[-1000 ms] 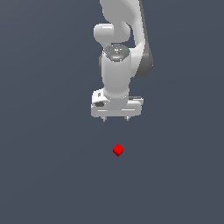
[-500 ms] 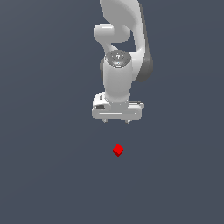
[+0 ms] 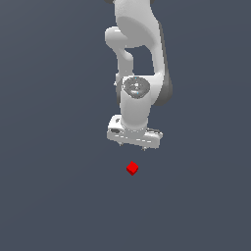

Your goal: Pick up the red cube and move it to a goal position.

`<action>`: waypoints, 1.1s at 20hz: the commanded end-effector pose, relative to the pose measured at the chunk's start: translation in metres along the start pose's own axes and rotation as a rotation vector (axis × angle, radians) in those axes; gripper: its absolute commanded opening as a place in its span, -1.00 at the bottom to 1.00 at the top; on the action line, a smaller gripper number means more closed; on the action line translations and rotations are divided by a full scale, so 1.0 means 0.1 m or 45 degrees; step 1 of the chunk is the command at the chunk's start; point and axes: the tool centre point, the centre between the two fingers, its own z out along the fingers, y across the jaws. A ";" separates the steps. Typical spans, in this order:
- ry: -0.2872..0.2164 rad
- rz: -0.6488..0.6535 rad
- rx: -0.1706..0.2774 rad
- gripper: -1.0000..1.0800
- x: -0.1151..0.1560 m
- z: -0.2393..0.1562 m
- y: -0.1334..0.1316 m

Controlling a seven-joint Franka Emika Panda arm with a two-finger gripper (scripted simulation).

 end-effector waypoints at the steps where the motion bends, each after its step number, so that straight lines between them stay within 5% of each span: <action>1: -0.005 0.083 -0.005 0.92 0.06 0.16 -0.04; 12: -0.024 0.445 -0.022 0.92 0.34 0.83 -0.13; 22: -0.035 0.611 -0.028 0.92 0.48 1.13 -0.14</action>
